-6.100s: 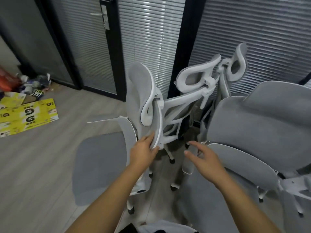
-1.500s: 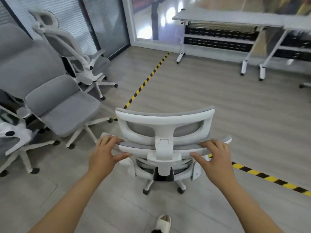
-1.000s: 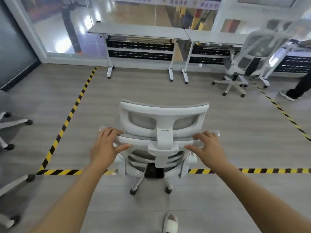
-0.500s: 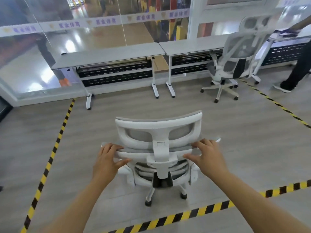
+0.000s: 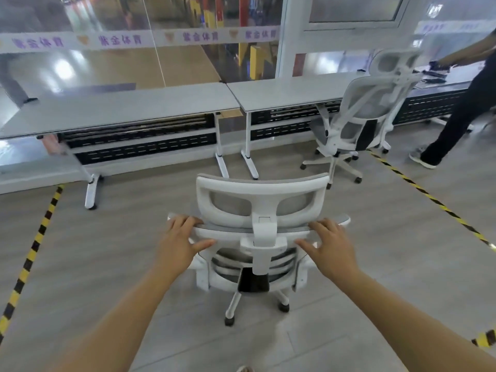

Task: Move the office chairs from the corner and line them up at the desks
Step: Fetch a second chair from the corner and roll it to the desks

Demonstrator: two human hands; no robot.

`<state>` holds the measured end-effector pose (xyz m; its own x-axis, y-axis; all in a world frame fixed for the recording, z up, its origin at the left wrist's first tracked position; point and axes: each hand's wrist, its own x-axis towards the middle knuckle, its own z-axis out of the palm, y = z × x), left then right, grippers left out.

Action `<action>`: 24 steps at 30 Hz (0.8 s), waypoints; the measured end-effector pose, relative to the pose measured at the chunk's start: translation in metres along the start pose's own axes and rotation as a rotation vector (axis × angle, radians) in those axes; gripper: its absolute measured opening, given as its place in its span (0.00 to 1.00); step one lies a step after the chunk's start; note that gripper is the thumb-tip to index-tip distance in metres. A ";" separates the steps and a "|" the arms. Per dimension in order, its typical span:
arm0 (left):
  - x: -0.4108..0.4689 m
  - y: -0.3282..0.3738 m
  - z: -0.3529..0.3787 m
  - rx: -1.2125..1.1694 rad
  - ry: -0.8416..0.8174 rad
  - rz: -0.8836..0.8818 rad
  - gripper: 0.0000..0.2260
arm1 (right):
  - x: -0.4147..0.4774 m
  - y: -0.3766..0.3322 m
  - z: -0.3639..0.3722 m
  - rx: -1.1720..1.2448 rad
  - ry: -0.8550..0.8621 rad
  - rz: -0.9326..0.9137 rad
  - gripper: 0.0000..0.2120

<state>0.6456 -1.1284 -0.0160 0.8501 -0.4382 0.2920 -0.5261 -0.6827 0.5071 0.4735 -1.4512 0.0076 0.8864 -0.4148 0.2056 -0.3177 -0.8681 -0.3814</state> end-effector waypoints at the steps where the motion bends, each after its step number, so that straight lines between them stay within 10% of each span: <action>1: 0.024 -0.004 0.004 -0.004 -0.007 -0.002 0.31 | 0.022 0.001 0.001 -0.021 -0.005 0.003 0.27; 24: 0.475 0.019 0.144 0.022 -0.299 -0.096 0.29 | 0.456 0.111 0.053 0.029 -0.061 0.176 0.31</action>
<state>1.0356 -1.4342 0.0154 0.8531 -0.5216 -0.0098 -0.4469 -0.7404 0.5020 0.8606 -1.7218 0.0111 0.8369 -0.5418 0.0784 -0.4609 -0.7746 -0.4330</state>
